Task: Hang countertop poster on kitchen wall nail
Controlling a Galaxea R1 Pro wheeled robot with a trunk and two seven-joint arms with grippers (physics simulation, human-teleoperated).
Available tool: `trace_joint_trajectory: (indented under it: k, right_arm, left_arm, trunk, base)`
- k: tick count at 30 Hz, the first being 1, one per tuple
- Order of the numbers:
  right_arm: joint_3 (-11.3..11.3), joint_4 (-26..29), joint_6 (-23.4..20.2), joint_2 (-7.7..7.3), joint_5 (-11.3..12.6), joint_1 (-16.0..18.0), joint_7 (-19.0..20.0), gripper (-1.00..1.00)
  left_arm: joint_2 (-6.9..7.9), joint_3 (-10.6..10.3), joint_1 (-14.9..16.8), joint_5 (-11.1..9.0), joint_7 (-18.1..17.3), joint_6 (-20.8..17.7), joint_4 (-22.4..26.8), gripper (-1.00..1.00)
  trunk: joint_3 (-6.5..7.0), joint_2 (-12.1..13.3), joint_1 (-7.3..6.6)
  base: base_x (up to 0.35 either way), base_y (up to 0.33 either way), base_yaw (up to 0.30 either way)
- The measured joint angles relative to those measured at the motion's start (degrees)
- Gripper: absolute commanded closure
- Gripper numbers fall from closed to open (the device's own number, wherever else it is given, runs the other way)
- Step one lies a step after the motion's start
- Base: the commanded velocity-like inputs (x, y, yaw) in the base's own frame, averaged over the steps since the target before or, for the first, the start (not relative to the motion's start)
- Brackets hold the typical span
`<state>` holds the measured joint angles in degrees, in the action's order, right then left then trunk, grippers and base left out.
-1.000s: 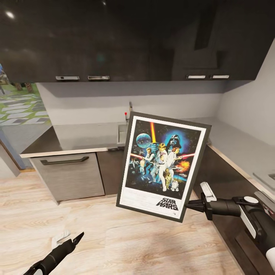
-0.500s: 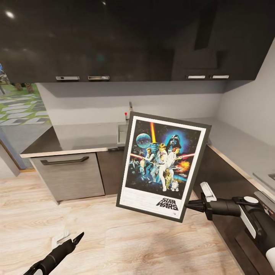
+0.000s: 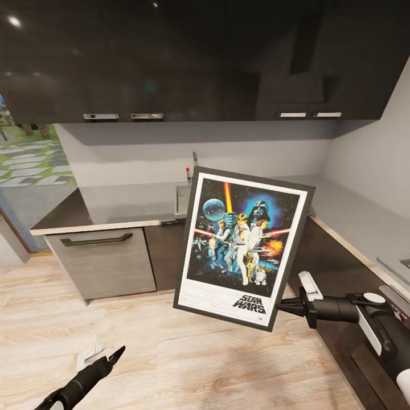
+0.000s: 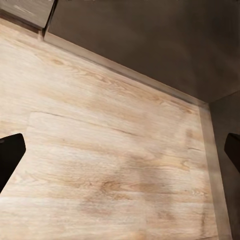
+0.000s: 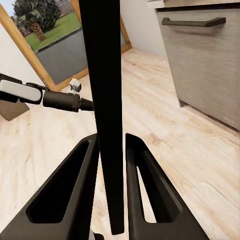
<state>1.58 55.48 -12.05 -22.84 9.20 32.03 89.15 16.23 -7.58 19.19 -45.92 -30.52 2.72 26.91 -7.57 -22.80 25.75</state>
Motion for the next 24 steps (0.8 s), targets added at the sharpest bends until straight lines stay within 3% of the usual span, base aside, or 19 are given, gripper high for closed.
trace_joint_trajectory:
  k: [9,24]
  right_arm:
    - [-0.06,0.03,0.13,0.01,0.12,-0.09,-0.10,1.00]
    - [-0.19,0.31,0.17,0.01,0.11,-0.14,-0.36,1.00]
  left_arm:
    - [0.03,0.13,-0.02,-0.09,0.01,0.25,-0.01,-1.00]
    - [0.06,0.15,-0.03,-0.09,-0.02,0.15,-0.01,-1.00]
  trunk:
    - [0.00,0.00,0.00]
    - [0.00,0.00,0.00]
  base:
    - [0.000,0.063,0.106]
    - [0.000,0.275,0.283]
